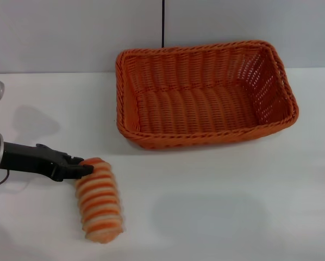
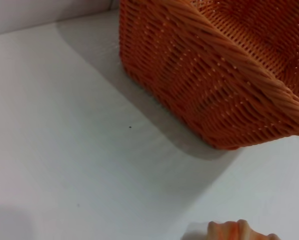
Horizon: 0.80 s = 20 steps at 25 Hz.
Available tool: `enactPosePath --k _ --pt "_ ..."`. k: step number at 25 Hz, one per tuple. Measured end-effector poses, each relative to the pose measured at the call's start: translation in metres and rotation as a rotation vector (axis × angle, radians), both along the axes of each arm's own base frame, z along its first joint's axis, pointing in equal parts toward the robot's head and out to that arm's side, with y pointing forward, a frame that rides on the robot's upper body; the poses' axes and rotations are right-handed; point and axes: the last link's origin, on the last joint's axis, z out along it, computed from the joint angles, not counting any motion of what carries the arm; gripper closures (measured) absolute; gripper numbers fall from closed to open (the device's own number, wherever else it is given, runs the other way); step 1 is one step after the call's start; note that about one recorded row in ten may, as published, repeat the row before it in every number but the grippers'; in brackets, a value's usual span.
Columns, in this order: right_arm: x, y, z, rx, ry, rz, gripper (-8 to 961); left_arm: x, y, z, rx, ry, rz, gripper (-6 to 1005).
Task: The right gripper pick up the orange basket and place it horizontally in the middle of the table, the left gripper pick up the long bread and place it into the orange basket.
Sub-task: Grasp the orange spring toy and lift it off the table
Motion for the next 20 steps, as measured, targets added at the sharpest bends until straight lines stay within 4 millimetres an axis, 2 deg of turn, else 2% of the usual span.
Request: enactPosePath --k 1,5,15,20 --pt "0.0 0.0 0.0 0.001 0.0 0.0 287 0.0 0.0 0.0 -0.001 -0.001 -0.001 609" --pt "0.0 0.0 0.0 0.001 0.0 -0.001 287 0.002 0.0 -0.001 -0.004 -0.009 -0.007 744" --pt "0.002 -0.001 0.001 0.008 0.003 -0.008 287 0.01 -0.002 -0.001 -0.037 -0.053 -0.002 783" --pt "0.001 -0.001 0.002 0.011 0.003 -0.004 287 0.021 0.005 0.013 0.008 -0.084 -0.014 812"
